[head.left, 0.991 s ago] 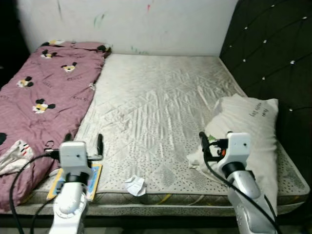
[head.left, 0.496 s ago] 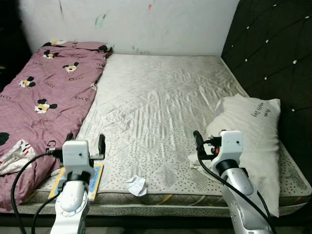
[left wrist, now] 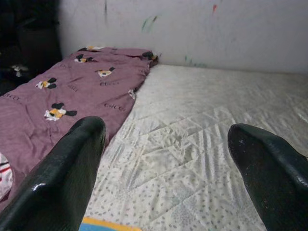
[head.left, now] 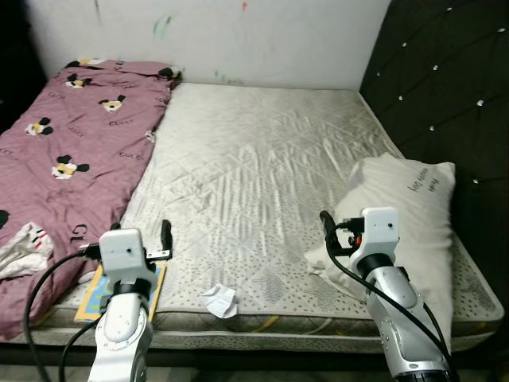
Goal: Clean up the room
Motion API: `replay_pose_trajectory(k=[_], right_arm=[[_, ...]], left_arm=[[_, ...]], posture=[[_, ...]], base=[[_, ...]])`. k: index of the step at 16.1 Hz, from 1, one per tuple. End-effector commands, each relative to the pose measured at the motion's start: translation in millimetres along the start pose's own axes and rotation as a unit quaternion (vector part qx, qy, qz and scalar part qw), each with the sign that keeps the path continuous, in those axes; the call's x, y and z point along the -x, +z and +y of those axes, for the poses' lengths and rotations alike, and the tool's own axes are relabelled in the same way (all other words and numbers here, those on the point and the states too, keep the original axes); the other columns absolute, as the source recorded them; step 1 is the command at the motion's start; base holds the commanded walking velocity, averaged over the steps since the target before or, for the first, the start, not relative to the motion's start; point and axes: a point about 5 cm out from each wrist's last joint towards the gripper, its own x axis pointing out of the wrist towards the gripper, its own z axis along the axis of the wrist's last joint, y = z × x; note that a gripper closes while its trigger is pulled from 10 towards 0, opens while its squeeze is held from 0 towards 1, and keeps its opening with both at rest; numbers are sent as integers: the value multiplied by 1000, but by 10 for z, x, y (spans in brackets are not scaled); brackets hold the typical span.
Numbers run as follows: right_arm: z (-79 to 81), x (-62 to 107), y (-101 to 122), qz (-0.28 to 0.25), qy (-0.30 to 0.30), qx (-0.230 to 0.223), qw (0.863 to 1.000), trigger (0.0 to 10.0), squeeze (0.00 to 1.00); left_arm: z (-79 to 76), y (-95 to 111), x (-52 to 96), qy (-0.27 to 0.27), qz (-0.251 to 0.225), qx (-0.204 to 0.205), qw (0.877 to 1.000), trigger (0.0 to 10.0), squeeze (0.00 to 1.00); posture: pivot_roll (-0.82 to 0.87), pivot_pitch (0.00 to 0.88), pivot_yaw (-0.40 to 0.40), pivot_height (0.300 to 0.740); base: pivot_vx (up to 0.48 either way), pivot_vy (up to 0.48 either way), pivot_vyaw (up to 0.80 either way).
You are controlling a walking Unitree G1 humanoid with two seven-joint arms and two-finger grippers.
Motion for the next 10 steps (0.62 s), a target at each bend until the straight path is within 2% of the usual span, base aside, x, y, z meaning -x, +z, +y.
replay_pose_trajectory(k=[1, 4, 5, 6, 7, 8, 9, 10], right_arm=[[34, -25, 2, 2, 4, -2, 1000, 10000, 0], [16, -8, -19, 4, 2, -15, 1000, 10000, 0], [-1, -7, -7, 0, 0, -2, 1000, 10000, 0], [-39, -36, -49, 23, -20, 15, 999, 10000, 0], [-34, -43, -50, 24, -17, -5, 1000, 10000, 0], [9, -49, -41, 22, -1, 13, 1000, 10000, 0], [97, -46, -28, 12, 23, 28, 999, 10000, 0], [166, -35, -29, 18, 41, -24, 999, 10000, 0]], left_arm=[[29, 3, -32, 6, 5, 0, 1000, 10000, 0], [26, 1, -47, 8, 9, 6, 1000, 10000, 0], [10, -12, -40, 5, 12, 8, 1000, 10000, 0], [-5, -10, -51, 4, 12, 9, 1000, 10000, 0], [-19, -7, -58, 2, 11, 9, 1000, 10000, 0], [-37, 18, -77, 1, 5, 9, 1000, 10000, 0], [-40, 60, -98, 2, -7, 4, 1000, 10000, 0], [-36, 69, -102, 3, -8, 2, 1000, 10000, 0]], posture=[[31, 21, -49, 740], [29, 26, -45, 740], [19, 29, -39, 740], [14, 38, -37, 740], [14, 38, -37, 740], [16, 34, -36, 740], [17, 35, -36, 740], [18, 35, -36, 740]], base=[[0, 480, 0], [0, 480, 0], [0, 480, 0], [0, 480, 0], [0, 480, 0], [0, 480, 0], [0, 0, 0], [0, 0, 0]])
